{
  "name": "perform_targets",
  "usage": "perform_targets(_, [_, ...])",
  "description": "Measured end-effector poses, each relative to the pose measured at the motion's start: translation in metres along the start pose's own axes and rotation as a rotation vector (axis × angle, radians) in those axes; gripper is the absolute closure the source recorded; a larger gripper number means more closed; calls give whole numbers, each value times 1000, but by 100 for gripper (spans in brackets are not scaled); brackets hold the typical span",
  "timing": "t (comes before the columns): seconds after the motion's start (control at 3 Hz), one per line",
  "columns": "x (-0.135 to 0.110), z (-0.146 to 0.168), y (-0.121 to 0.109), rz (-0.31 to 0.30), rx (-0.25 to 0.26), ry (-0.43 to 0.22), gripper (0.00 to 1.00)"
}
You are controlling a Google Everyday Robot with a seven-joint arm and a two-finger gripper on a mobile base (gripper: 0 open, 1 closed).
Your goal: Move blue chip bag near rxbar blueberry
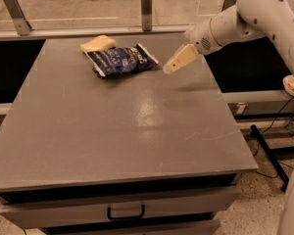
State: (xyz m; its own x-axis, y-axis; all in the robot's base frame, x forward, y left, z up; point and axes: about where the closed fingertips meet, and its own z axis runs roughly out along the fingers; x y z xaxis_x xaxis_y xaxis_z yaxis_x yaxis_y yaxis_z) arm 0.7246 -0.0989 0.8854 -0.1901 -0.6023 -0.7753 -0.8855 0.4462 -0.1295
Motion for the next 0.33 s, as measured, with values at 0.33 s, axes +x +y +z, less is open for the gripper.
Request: perform_targets(0.33, [0, 0, 0, 0, 0, 0, 0])
